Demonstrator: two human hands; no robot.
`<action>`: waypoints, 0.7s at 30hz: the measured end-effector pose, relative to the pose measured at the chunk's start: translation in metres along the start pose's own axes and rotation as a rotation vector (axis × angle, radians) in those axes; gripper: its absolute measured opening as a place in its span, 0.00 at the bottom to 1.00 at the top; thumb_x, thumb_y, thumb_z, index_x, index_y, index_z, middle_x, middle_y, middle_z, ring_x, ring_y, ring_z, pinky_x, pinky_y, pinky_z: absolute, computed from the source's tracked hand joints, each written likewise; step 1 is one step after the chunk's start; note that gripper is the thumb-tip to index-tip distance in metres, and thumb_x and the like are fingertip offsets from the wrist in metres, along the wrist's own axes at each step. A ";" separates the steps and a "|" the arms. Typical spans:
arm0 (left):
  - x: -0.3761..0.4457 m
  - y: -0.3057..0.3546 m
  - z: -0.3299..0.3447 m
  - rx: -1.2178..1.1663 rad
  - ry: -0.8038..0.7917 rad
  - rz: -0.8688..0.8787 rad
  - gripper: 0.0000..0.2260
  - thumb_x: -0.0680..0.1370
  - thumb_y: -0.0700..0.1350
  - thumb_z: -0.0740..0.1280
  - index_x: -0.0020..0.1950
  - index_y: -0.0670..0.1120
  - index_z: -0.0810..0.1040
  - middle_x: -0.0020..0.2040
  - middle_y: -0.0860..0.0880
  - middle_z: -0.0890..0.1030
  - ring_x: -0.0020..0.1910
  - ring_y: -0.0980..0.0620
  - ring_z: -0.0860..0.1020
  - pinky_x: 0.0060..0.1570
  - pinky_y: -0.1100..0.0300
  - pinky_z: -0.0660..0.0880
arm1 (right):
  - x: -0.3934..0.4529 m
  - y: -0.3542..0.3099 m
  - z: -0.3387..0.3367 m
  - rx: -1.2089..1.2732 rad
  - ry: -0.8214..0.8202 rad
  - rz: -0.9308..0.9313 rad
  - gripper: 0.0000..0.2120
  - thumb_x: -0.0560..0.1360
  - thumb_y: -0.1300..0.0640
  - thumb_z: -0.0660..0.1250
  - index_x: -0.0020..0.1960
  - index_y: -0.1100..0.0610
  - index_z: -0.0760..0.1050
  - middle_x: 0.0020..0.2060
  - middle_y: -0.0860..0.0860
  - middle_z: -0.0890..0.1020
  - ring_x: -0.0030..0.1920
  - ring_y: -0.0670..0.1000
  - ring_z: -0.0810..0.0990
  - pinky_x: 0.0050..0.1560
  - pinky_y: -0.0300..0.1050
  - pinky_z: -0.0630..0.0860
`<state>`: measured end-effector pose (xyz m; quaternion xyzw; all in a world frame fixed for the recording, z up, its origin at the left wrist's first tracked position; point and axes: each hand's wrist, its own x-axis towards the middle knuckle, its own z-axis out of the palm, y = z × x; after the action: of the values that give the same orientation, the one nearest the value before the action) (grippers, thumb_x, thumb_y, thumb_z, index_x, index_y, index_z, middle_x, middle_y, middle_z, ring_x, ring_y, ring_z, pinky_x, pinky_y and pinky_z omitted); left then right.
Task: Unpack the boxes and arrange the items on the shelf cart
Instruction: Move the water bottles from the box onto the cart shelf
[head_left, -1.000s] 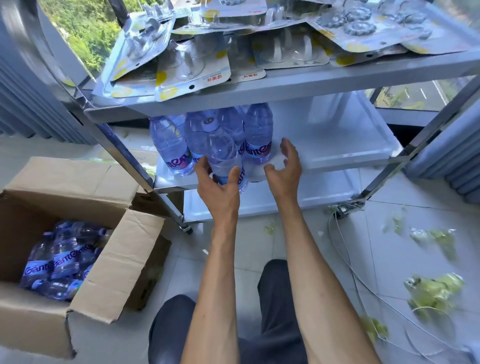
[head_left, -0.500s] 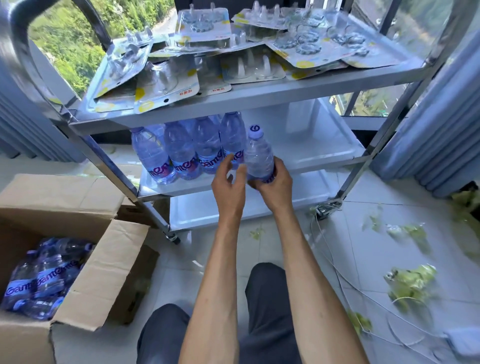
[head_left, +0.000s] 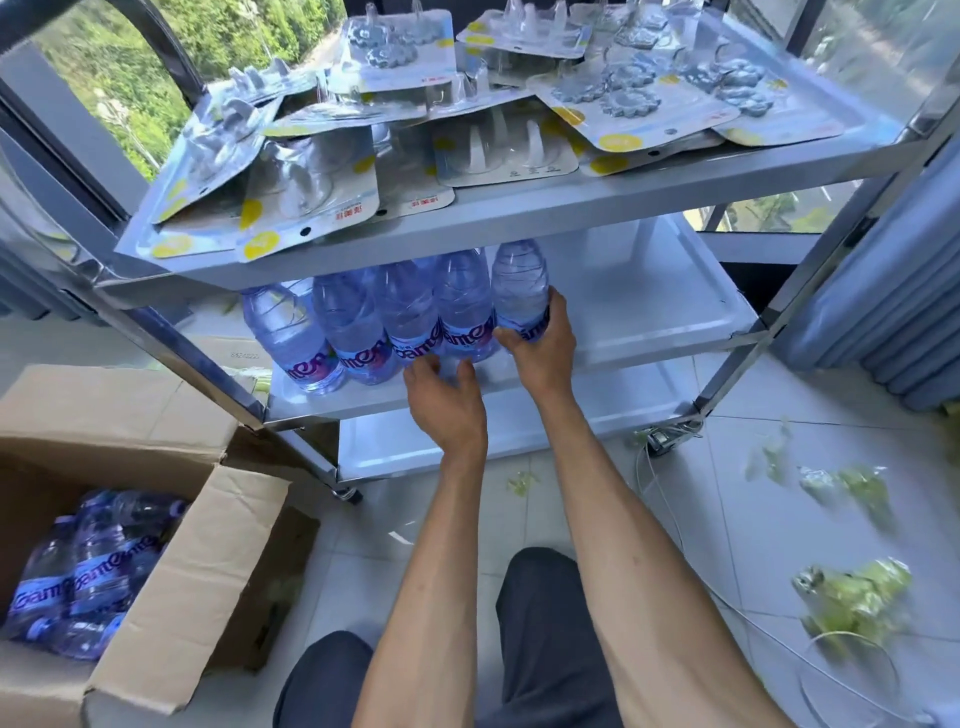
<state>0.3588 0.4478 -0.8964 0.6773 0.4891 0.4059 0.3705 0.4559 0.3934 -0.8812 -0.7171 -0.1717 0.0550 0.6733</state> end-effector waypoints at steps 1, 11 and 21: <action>0.001 -0.004 0.002 0.040 0.009 0.017 0.13 0.75 0.47 0.72 0.53 0.41 0.76 0.52 0.45 0.79 0.51 0.45 0.77 0.46 0.57 0.70 | 0.003 0.004 -0.002 -0.006 -0.021 -0.018 0.35 0.65 0.64 0.78 0.68 0.58 0.69 0.55 0.45 0.80 0.53 0.44 0.79 0.50 0.30 0.74; -0.007 -0.019 -0.006 -0.102 0.032 0.107 0.07 0.75 0.36 0.67 0.52 0.38 0.79 0.48 0.44 0.80 0.45 0.48 0.78 0.47 0.57 0.74 | -0.011 0.010 0.009 -0.204 0.139 0.002 0.34 0.66 0.67 0.73 0.70 0.59 0.68 0.63 0.55 0.76 0.63 0.54 0.74 0.60 0.46 0.74; 0.010 -0.047 -0.116 -0.070 0.265 -0.017 0.11 0.75 0.34 0.64 0.55 0.40 0.80 0.50 0.43 0.81 0.49 0.46 0.79 0.47 0.64 0.71 | -0.129 0.001 0.059 -0.219 0.175 0.057 0.13 0.71 0.71 0.65 0.54 0.64 0.78 0.52 0.58 0.80 0.53 0.58 0.79 0.47 0.31 0.64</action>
<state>0.2377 0.4809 -0.8909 0.6004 0.5249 0.5054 0.3294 0.3170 0.4075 -0.9072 -0.7929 -0.0970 -0.0077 0.6015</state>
